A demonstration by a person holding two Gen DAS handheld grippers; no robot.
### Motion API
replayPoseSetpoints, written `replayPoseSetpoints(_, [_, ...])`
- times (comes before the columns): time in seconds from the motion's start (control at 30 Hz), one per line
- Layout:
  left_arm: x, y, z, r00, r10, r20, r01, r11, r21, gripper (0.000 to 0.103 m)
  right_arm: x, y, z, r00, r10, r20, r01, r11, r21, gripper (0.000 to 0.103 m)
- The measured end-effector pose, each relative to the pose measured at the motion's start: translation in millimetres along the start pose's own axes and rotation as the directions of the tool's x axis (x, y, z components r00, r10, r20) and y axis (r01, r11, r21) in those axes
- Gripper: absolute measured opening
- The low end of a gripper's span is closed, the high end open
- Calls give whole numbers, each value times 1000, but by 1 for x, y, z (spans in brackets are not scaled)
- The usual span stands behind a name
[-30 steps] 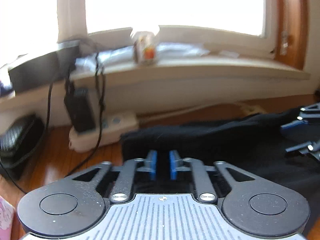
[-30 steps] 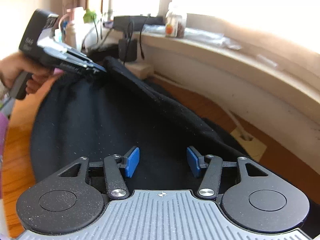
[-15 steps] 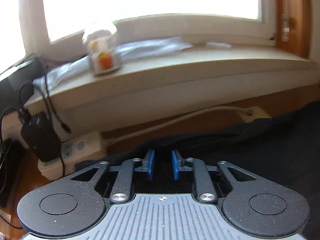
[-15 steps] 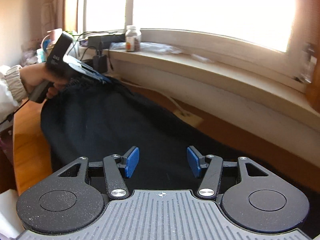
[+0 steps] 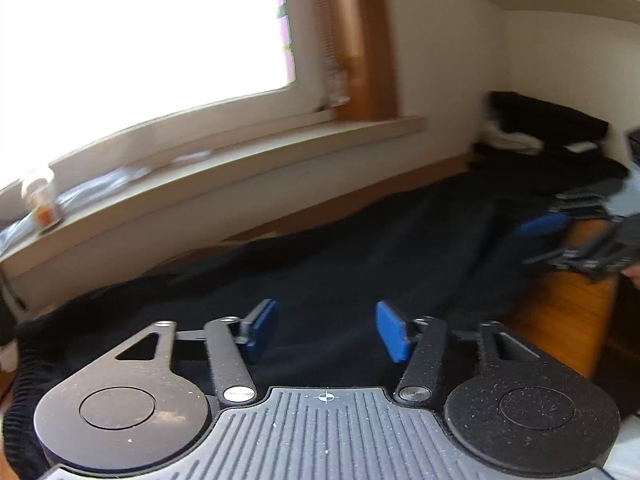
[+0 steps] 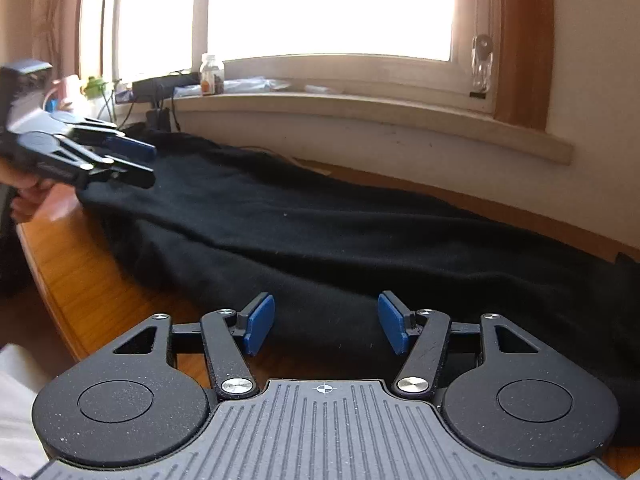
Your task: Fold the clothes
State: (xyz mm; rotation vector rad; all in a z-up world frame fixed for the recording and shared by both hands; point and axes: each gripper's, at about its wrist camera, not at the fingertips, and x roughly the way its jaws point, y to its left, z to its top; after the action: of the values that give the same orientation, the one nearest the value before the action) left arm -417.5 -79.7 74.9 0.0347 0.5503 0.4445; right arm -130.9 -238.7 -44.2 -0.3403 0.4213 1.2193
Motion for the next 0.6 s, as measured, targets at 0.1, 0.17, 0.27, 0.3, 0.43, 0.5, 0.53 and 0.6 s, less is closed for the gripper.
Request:
replayPoseSetpoints(0.1, [-5, -29, -3, 1000, -3, 14, 3, 998, 56, 32, -3, 3, -3, 1000, -14, 17, 14, 1000, 24, 63])
replayPoseSetpoints(0.17, [-5, -44, -8, 1000, -25, 11, 24, 995, 92, 27, -4, 3, -6, 999, -19, 30, 18, 998, 55, 65])
replayPoseSetpoints(0.27, [-3, -60, -13, 998, -56, 1, 55, 991, 124, 27, -8, 3, -14, 998, -47, 49, 43, 995, 88, 65])
replayPoseSetpoints(0.3, [-1, -66, -16, 998, -63, -9, 64, 989, 135, 27, -10, 3, -18, 997, -55, 56, 50, 994, 101, 65])
replayPoseSetpoints(0.43, [11, -84, -24, 997, -68, -38, 74, 978, 195, 46, -20, 2, -28, 993, -85, 79, 73, 987, 143, 65])
replayPoseSetpoints(0.5, [19, -89, -26, 998, -57, -39, 64, 974, 218, 48, -25, 4, -30, 991, -105, 80, 93, 986, 135, 65])
replayPoseSetpoints(0.53, [23, -91, -26, 998, -56, -41, 64, 972, 225, 48, -27, 4, -31, 990, -114, 79, 103, 987, 127, 65])
replayPoseSetpoints(0.6, [31, -93, -25, 998, -54, -43, 63, 969, 239, 48, -31, 4, -33, 990, -117, 80, 106, 986, 128, 67])
